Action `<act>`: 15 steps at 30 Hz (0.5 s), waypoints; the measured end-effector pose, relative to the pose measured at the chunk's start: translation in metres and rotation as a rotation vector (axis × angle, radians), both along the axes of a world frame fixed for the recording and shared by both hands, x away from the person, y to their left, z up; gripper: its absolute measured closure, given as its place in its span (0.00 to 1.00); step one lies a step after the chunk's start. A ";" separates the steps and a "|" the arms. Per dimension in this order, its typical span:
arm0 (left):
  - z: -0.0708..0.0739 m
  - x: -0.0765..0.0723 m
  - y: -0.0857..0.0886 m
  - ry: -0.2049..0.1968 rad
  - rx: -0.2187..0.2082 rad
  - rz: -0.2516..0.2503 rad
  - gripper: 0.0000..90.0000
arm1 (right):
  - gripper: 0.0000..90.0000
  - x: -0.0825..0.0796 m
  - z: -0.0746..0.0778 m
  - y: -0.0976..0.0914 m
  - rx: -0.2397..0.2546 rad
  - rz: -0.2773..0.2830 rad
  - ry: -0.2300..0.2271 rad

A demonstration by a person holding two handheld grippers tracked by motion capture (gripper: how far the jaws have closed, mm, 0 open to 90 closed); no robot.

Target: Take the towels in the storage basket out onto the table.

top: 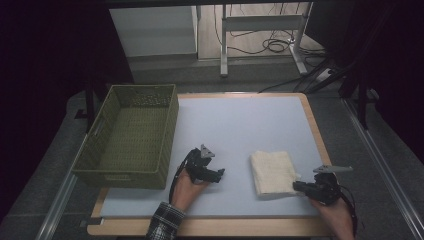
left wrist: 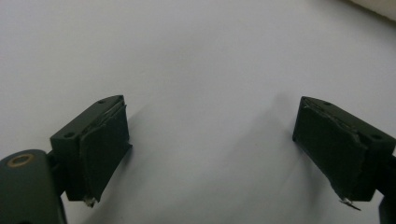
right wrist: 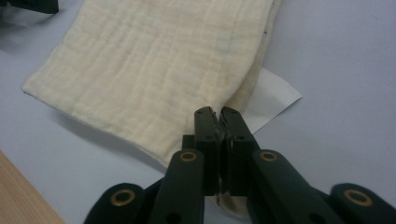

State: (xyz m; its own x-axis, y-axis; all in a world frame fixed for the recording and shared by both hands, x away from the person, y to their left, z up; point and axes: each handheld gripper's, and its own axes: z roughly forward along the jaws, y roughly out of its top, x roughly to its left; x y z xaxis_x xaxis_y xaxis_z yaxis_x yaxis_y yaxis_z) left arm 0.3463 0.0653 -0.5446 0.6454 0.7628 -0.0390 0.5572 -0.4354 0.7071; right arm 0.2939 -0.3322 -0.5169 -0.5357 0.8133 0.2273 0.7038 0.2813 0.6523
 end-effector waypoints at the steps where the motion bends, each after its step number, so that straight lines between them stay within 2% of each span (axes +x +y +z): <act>1: 0.000 0.000 0.000 0.000 0.000 0.000 0.12 | 0.98 0.000 0.001 0.000 -0.005 0.001 0.000; 3: 0.000 0.000 0.000 0.000 0.000 0.000 0.12 | 0.98 -0.001 0.004 0.001 -0.016 0.006 -0.007; 9: 0.000 0.000 0.000 0.000 -0.002 0.002 0.12 | 0.98 -0.004 0.028 0.007 -0.006 0.021 -0.070; 10: 0.000 0.000 0.000 0.000 -0.001 0.001 0.12 | 0.98 -0.003 0.037 0.013 -0.011 0.038 -0.084; 15: 0.000 0.000 0.000 0.000 0.000 0.000 0.12 | 0.98 0.004 0.050 0.039 -0.018 0.092 -0.111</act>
